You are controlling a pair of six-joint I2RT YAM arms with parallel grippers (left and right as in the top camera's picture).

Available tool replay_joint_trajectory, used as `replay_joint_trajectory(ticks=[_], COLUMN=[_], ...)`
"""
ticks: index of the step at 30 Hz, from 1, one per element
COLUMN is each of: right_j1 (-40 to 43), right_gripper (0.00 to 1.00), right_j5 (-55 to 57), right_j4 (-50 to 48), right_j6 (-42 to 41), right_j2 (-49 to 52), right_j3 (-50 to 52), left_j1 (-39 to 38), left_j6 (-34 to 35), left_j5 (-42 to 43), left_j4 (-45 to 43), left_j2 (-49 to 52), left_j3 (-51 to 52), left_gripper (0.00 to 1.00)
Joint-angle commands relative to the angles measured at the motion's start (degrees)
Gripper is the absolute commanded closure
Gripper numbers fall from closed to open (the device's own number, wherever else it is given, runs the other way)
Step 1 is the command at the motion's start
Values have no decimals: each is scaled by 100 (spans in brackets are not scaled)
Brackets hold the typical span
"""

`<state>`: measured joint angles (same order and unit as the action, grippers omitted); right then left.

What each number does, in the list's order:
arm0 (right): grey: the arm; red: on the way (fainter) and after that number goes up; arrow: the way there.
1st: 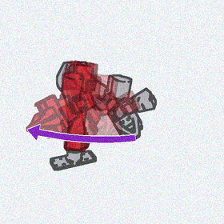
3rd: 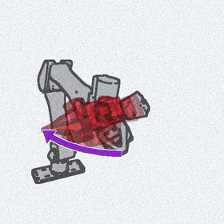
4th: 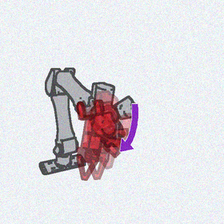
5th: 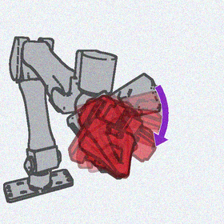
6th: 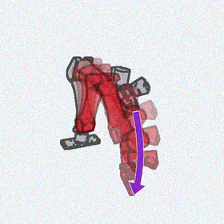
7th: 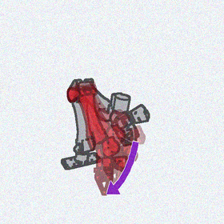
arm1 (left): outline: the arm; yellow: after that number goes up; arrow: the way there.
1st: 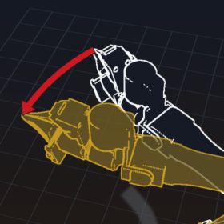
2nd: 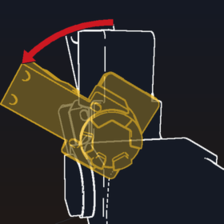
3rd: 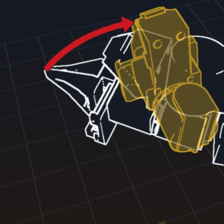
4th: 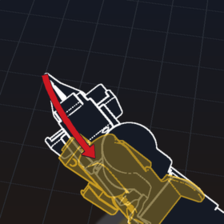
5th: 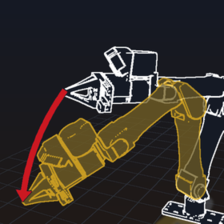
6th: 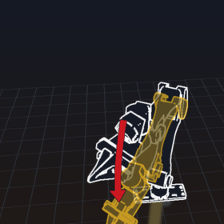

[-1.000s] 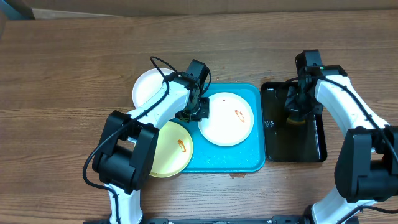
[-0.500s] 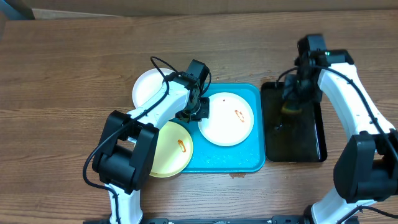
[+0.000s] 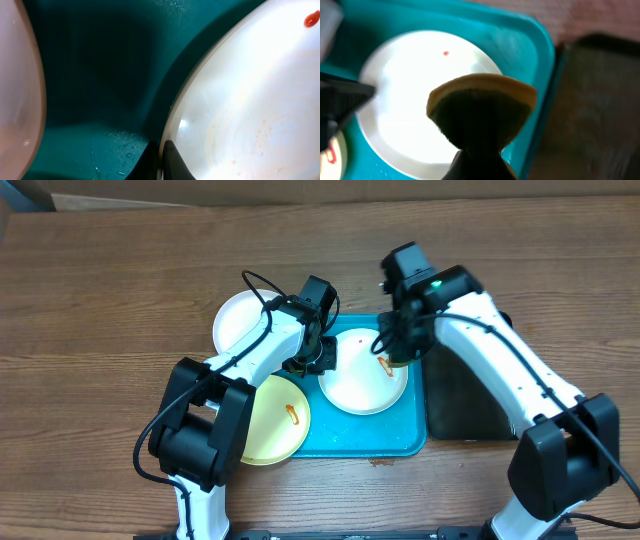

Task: Clean dirty plates on tray and stack at the side
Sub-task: 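Carry the sponge with the right gripper onto the held white plate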

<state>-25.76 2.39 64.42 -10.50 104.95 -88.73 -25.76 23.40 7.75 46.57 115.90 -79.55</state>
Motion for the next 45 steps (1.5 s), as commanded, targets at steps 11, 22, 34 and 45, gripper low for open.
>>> replay_joint_trajectory(ticks=[11,22,34,45], right_j1=[-258,-234,-234,-225], right_gripper=[96,96,96,96], right_j5=[605,1189,382,-15], right_j4=[-1749,-3077,-3554,-3449], right_j6=[52,48,4,-122], right_j2=[-122,-111,-52,181], right_j3=[1401,2363,2874,2874], left_j1=[24,22,22,22], left_j6=[-4,-7,-7,-7], left_j5=[-63,-61,-20,-22], left_j4=[-13,-11,-13,-13], left_j2=[61,61,61,61], left_j3=[-105,-105,-105,-105], left_gripper=[96,96,96,96])
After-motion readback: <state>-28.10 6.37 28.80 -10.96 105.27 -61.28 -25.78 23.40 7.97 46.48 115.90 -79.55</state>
